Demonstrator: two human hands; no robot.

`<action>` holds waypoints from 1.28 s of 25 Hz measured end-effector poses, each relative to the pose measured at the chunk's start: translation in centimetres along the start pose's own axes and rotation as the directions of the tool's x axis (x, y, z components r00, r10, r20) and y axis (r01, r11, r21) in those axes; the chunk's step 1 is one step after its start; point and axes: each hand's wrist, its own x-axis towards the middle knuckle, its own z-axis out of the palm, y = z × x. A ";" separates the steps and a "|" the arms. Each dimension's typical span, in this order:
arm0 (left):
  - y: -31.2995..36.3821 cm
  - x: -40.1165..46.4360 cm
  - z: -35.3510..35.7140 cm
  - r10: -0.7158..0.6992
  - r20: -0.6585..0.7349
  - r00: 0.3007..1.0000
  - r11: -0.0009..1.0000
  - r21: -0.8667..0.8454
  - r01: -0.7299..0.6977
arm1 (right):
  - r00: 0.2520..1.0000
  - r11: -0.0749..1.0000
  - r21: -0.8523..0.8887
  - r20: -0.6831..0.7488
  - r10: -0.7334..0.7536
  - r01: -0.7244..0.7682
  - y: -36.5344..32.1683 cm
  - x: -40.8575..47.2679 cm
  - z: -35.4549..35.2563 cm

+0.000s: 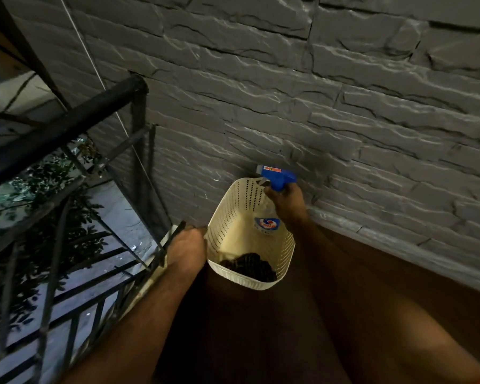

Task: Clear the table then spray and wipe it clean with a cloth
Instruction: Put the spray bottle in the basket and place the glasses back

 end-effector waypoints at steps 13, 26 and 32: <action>-0.5 0.4 0.8 0.016 0.001 1.000 1.000 -0.025 -0.016 | 0.999 0.981 -0.190 -0.004 -0.041 0.039 -1.3 -2.0 -0.6; -1.8 -10.1 0.0 0.064 -0.273 0.960 0.951 -0.274 -0.141 | 0.967 0.950 -0.205 -0.049 -0.250 0.235 -0.6 -14.7 -3.4; -3.5 -22.8 -0.2 -0.054 -0.323 0.945 0.940 -0.335 -0.061 | 0.918 0.909 -0.174 0.196 -0.346 0.380 3.1 -28.3 -2.2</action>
